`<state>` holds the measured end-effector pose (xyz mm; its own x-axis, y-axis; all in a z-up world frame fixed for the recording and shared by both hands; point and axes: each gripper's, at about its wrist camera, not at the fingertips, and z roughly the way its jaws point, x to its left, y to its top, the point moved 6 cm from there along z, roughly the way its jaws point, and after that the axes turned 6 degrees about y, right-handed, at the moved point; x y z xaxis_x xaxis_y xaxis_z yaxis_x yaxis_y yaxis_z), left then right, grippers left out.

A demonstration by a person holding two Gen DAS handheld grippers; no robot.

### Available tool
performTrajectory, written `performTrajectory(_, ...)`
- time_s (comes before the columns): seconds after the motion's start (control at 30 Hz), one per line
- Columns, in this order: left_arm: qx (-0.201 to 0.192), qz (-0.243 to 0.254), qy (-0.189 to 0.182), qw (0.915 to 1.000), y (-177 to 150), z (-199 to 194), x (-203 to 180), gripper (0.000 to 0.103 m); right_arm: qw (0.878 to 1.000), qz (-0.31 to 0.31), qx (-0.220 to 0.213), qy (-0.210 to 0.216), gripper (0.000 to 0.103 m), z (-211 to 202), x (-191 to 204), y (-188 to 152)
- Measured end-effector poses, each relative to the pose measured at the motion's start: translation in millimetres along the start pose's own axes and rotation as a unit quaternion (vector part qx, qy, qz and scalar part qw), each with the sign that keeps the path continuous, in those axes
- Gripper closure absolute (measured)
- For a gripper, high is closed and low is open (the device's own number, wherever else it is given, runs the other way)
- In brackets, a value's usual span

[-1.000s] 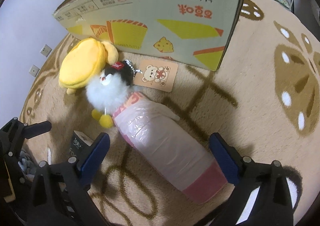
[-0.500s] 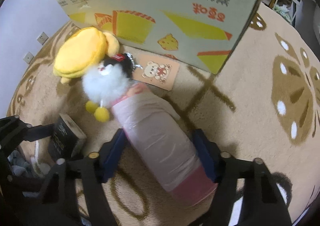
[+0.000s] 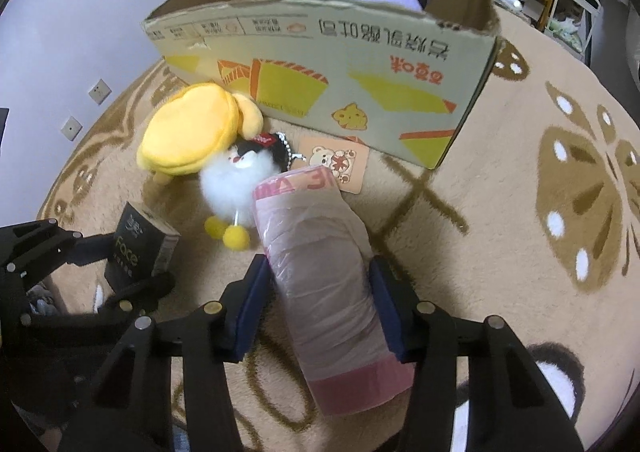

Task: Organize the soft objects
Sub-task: 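Lift the black tissue pack with the left tool while the right tool carries the pink roll over the box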

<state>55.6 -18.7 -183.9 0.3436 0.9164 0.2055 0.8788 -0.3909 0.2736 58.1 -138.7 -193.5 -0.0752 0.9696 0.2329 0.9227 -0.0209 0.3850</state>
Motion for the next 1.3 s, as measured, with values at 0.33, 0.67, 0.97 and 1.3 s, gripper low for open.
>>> performTrajectory(0.33,-0.082,-0.048,0.036,0.9949,21,-30,23,0.058,0.998,0.022,-0.053,0.005,0.052,-36,-14,5)
performTrajectory(0.67,-0.144,-0.093,0.049,0.9840,34,-62,44,0.058,0.991,0.032,-0.127,0.027,0.055,-69,-6,19)
performTrajectory(0.97,-0.191,-0.108,0.061,0.9737,45,-84,55,0.058,0.981,0.021,-0.186,0.047,0.055,-96,12,33)
performTrajectory(1.3,-0.235,-0.106,0.071,0.9636,72,-99,60,0.058,0.967,0.014,-0.246,0.063,0.055,-126,21,55)
